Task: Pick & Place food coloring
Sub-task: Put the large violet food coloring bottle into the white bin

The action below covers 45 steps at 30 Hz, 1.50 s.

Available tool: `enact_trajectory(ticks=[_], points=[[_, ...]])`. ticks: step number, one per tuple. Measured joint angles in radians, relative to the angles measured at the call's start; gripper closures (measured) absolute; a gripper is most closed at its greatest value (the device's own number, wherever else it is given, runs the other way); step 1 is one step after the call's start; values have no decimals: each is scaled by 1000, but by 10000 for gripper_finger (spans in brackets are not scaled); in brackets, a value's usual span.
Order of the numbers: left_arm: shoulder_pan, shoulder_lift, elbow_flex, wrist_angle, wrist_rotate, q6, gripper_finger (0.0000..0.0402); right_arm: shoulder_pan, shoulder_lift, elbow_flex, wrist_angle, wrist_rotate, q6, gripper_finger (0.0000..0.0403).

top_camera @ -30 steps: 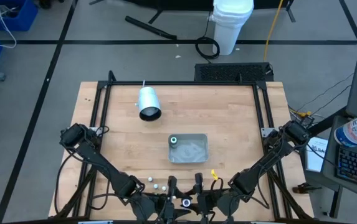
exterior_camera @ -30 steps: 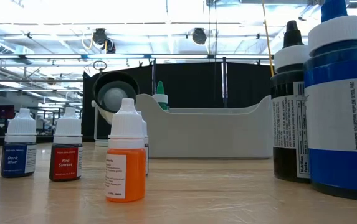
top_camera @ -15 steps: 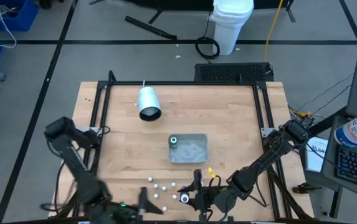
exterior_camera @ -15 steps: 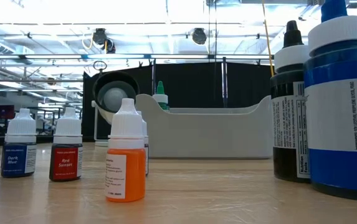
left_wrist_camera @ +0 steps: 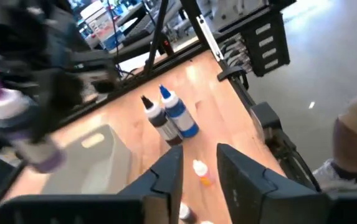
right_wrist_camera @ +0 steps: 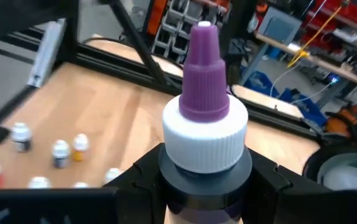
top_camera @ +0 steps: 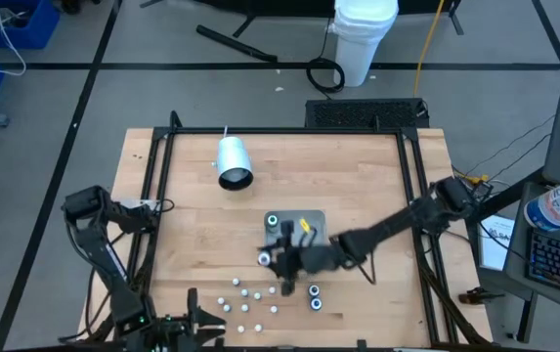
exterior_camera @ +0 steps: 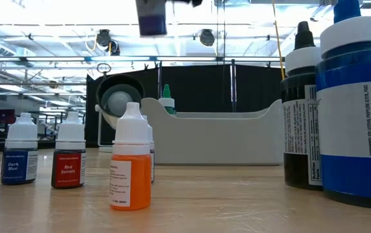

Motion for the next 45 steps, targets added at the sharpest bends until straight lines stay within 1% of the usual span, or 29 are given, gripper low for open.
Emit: enact_trajectory(ticks=[2,5,8,11,15,17,19,21,23,25,27,30,33,35,39,41,43,45], points=[[-10,0,-63,94,-3,-3,313,-52,-1,0,-2,-66,3,269],[-18,0,-125,201,-1,-10,320,-116,-1,0,-10,-160,28,272],[-27,0,-154,234,1,-13,323,-157,-1,0,-43,-240,68,272],[-31,0,-163,235,1,-13,323,-169,-1,0,-70,-267,76,274],[-31,0,-163,229,1,-9,323,-165,-2,-1,-83,-274,63,274],[-29,0,-163,228,1,-9,323,-165,-2,-21,-46,-273,53,274],[-26,-1,-163,228,1,-9,323,-177,-6,-69,35,-274,61,274],[-26,-1,-163,228,1,-10,323,-188,-32,-152,131,-271,73,274],[-25,-1,-163,228,1,-16,323,-197,-58,-241,274,-259,83,274],[-25,-1,-164,232,1,-16,323,-201,-102,-338,376,-236,102,274],[-25,-1,-163,235,1,-16,323,-205,-130,-399,462,-239,124,275],[-22,-1,-163,238,2,-8,323,-197,-190,-450,436,-209,133,275],[-13,-1,-163,243,1,7,323,-179,-228,-474,415,-208,139,275],[-4,-1,-163,243,2,15,323,-169,-234,-480,409,-212,140,275],[14,-1,-163,247,4,18,323,-159,-250,-500,370,-164,143,275],[24,-1,-163,247,19,17,323,-165,-248,-520,371,-163,161,275],[35,-1,-163,246,42,18,323,-177,-237,-543,386,-166,178,275],[45,-1,-163,246,56,18,323,-195,-224,-577,442,-167,191,275]])
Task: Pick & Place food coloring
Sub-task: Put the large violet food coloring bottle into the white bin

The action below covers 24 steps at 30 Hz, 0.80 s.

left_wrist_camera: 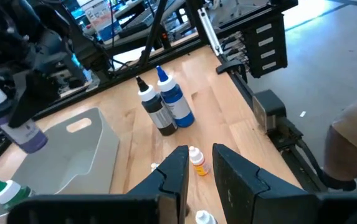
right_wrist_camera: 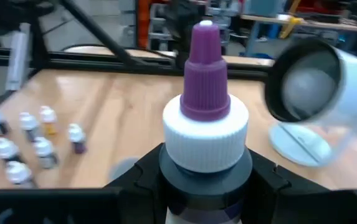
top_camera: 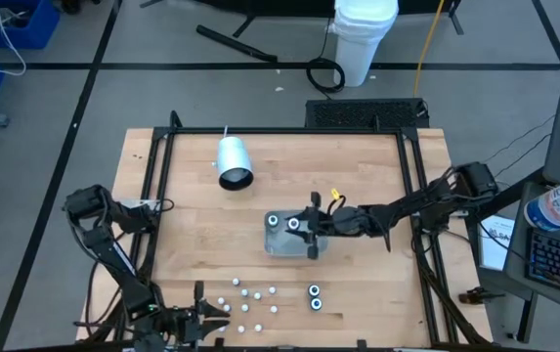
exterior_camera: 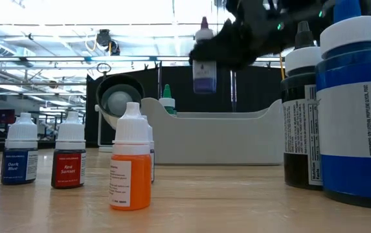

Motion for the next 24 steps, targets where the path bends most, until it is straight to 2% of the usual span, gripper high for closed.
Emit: enact_trajectory(ticks=[3,10,24], points=[[17,0,0,-1,20,0,323,-18,12,-32,77,1,23,275],[49,0,0,-1,71,8,323,-23,71,-35,138,-31,56,275],[73,0,0,6,77,52,323,-23,199,-35,233,-24,104,275]])
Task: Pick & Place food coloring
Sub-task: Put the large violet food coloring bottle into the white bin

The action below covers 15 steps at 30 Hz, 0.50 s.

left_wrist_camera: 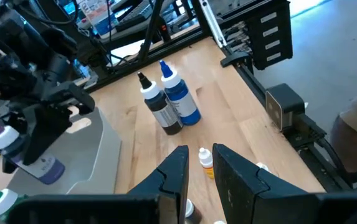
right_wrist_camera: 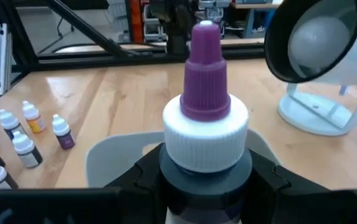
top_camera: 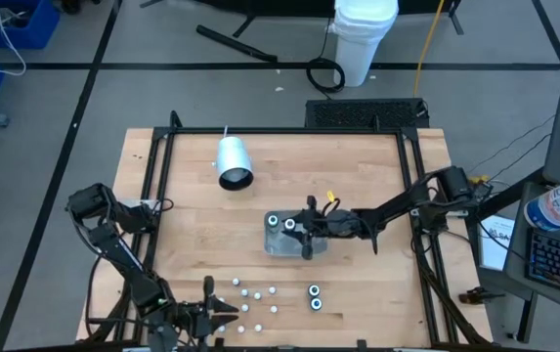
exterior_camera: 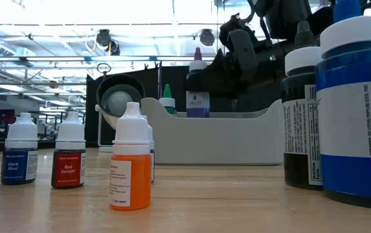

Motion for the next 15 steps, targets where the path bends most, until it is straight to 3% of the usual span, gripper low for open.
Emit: enact_trajectory(ticks=[15], points=[[0,0,0,1,0,2,323,7,110,3,98,2,22,275]])
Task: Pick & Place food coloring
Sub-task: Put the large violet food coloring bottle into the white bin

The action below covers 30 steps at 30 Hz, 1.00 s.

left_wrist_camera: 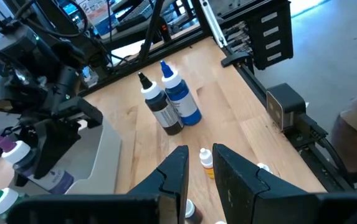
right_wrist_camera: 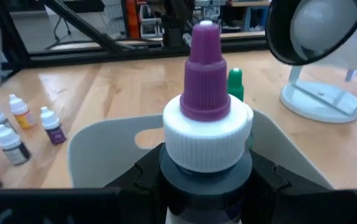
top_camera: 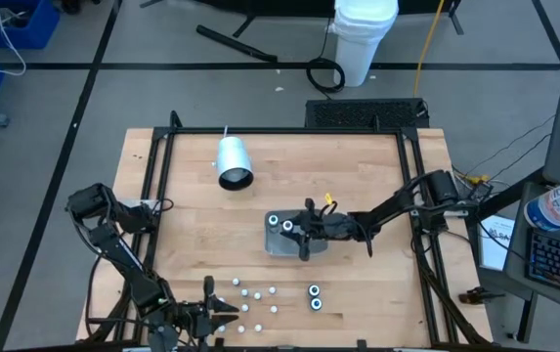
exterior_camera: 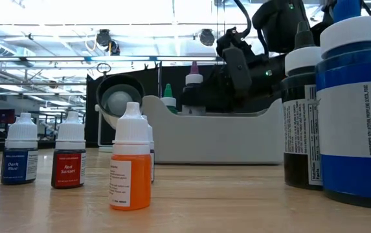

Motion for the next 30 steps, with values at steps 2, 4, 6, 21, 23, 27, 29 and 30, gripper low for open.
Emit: enact_trajectory(ticks=[2,4,6,21,23,27,29,30], points=[[0,0,0,0,0,0,323,0,5,0,6,0,-4,275],[0,0,0,0,0,-2,323,0,5,0,4,0,-6,275],[0,0,0,0,0,-8,323,1,6,0,6,0,-15,275],[0,0,0,0,1,-26,323,27,8,-1,11,-1,-27,258],[0,0,0,0,1,-29,323,27,8,-1,10,-1,-25,258],[0,0,0,0,1,-34,323,32,7,-1,4,-1,-23,252],[0,0,0,0,1,-35,323,33,7,-1,3,-3,-11,248],[0,0,0,0,1,-35,323,33,8,-1,-6,-13,7,247]])
